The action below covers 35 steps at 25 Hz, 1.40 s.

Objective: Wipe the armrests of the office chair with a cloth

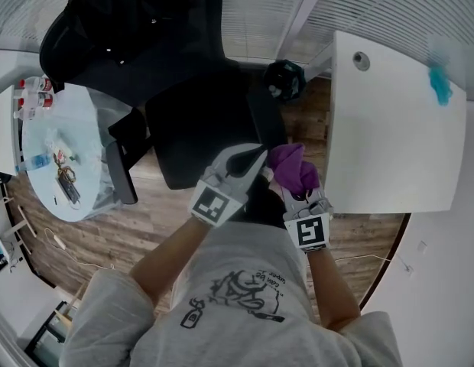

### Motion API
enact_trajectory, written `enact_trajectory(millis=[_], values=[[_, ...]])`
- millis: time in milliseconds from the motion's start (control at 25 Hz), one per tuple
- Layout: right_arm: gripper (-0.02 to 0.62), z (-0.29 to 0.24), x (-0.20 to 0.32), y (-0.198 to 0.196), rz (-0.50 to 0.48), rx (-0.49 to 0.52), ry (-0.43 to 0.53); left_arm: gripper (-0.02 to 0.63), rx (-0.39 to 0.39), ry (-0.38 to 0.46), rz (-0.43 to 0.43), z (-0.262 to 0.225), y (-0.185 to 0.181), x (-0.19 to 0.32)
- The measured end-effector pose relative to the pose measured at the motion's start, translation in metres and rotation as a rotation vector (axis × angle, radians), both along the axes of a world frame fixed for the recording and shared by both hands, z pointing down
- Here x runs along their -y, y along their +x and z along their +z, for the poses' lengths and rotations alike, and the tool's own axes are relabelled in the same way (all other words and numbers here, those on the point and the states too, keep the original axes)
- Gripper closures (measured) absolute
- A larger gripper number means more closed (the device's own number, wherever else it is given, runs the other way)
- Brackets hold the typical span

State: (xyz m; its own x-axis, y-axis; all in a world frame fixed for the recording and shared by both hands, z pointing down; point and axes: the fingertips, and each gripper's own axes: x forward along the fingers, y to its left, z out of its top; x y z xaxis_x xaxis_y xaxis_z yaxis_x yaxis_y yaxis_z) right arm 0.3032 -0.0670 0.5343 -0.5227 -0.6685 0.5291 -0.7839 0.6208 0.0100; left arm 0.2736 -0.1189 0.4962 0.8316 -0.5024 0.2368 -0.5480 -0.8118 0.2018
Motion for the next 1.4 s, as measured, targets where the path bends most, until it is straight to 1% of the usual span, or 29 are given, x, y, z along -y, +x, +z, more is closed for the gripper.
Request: enact_trajectory(millis=[80, 240, 320, 480, 520, 680, 1000, 1200, 1400], values=[[0.554, 0.022, 0.001, -0.003, -0.016, -0.015, -0.017, 0.603, 0.011, -0.009, -0.001, 0.015, -0.002, 0.0], [0.554, 0.061, 0.003, -0.012, -0.047, -0.045, -0.063, 0.603, 0.071, -0.019, 0.017, 0.044, -0.005, 0.001], [0.554, 0.078, 0.004, -0.015, -0.055, -0.059, -0.088, 0.604, 0.083, -0.025, 0.021, 0.055, -0.006, 0.002], [0.554, 0.124, -0.003, -0.016, -0.064, -0.089, -0.166, 0.603, 0.115, -0.075, 0.007, 0.074, -0.009, 0.003], [0.554, 0.131, -0.004, -0.016, -0.062, -0.084, -0.172, 0.603, 0.117, -0.083, 0.009, 0.077, -0.009, 0.003], [0.554, 0.134, -0.004, -0.016, -0.053, -0.067, -0.172, 0.603, 0.112, -0.093, 0.019, 0.081, -0.011, 0.003], [0.554, 0.134, 0.006, -0.018, -0.028, -0.076, -0.227, 0.604, 0.11, -0.11, 0.017, 0.086, -0.019, 0.007], [0.554, 0.137, 0.027, -0.024, -0.032, -0.082, -0.262, 0.603, 0.11, -0.121, 0.009, 0.089, -0.026, 0.011], [0.553, 0.14, 0.057, -0.032, -0.059, -0.1, -0.296, 0.604, 0.113, -0.131, 0.001, 0.09, -0.031, 0.013]])
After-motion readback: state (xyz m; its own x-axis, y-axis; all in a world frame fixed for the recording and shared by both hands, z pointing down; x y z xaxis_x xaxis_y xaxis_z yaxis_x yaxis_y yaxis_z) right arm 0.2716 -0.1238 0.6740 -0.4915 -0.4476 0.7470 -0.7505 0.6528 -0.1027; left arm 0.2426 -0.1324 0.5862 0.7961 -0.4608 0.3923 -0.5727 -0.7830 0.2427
